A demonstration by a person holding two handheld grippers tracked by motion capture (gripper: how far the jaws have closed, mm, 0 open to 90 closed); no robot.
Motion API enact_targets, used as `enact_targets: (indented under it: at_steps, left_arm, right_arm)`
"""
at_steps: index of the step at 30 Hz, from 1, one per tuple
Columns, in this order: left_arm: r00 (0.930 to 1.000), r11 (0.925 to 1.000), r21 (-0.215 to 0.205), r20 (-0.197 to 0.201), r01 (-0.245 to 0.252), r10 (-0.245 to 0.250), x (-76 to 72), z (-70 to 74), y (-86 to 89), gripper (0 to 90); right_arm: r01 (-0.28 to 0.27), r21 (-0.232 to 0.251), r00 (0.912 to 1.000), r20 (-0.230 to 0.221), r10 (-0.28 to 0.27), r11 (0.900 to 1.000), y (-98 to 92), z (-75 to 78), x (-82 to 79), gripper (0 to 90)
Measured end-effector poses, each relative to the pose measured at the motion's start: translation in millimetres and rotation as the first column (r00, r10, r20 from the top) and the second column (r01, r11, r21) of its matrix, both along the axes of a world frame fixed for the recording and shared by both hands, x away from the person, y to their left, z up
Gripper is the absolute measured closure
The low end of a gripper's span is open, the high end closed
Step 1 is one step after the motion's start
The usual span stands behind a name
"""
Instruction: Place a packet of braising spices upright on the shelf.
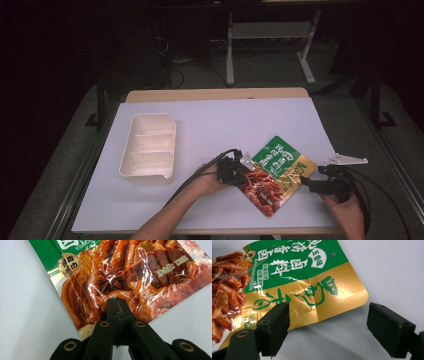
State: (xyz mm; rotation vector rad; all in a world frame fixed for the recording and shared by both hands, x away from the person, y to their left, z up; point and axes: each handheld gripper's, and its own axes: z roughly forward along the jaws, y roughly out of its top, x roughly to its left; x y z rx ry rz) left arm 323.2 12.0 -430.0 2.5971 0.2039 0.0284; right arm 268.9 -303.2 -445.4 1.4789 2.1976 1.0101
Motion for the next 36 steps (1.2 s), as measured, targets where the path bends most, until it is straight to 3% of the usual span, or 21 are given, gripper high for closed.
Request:
enact_targets:
  at_steps: [5, 11, 19, 22, 25, 29, 30, 31, 32, 36]
  left_arm:
    - [1.0000, 1.0000, 0.002, 0.006, 0.000, 0.000, -0.4, 0.1, -0.2, 90.0]
    - [1.0000, 1.0000, 0.000, 0.001, 0.001, -0.001, 0.0, 0.0, -0.1, 90.0]
    - [1.0000, 1.0000, 0.001, 0.003, 0.005, -0.005, 1.1, 0.3, 0.3, 90.0]
    - [1.0000, 1.0000, 0.001, 0.002, 0.005, -0.005, 1.2, 0.2, 0.3, 90.0]
    - [1.0000, 1.0000, -0.001, 0.001, 0.005, -0.005, 1.2, 0.2, 0.4, 90.0]
    - [1.0000, 1.0000, -0.005, -0.006, 0.005, -0.005, 2.1, -0.1, 1.0, 90.0]
    - [1.0000, 1.0000, -0.005, -0.006, 0.005, -0.005, 2.1, -0.1, 1.0, 90.0]
    - [1.0000, 1.0000, -0.005, -0.005, 0.005, -0.005, 2.0, -0.1, 0.9, 90.0]
    - [1.0000, 1.0000, -0.005, -0.002, 0.006, -0.006, 1.9, -0.1, 0.8, 90.0]
    - [1.0000, 1.0000, -0.006, -0.001, 0.007, -0.007, 2.1, -0.3, 0.8, 90.0]
  right_arm:
    - [-0.005, 0.005, 0.9994, -0.033, 0.005, 1.000, 4.7, -3.1, 4.4, 18.7]
    - [0.000, 0.025, 0.9991, -0.043, 0.001, 1.000, 4.8, -5.0, 5.2, 18.9]
    - [-0.046, 0.053, 0.9982, -0.036, 0.048, 0.998, 10.5, -5.4, 6.6, 21.8]
    - [-0.076, 0.093, 0.9961, -0.037, 0.080, 0.993, 12.1, -4.2, 5.7, 30.5]
    - [-0.094, 0.129, 0.9947, -0.028, 0.099, 0.987, 13.6, -4.3, 6.0, 32.8]
    - [-0.110, 0.187, 0.9921, -0.038, 0.119, 0.976, 18.6, -3.8, 7.3, 48.2]
    - [-0.110, 0.187, 0.9921, -0.038, 0.119, 0.976, 18.6, -3.8, 7.3, 48.2]
    - [-0.118, 0.223, 0.9910, -0.035, 0.129, 0.968, 19.1, -4.6, 8.0, 51.6]
    - [-0.115, 0.235, 0.9903, -0.049, 0.130, 0.965, 20.7, -5.0, 8.7, 51.8]
    - [-0.127, 0.230, 0.9868, -0.070, 0.146, 0.965, 26.9, -7.4, 12.4, 54.2]
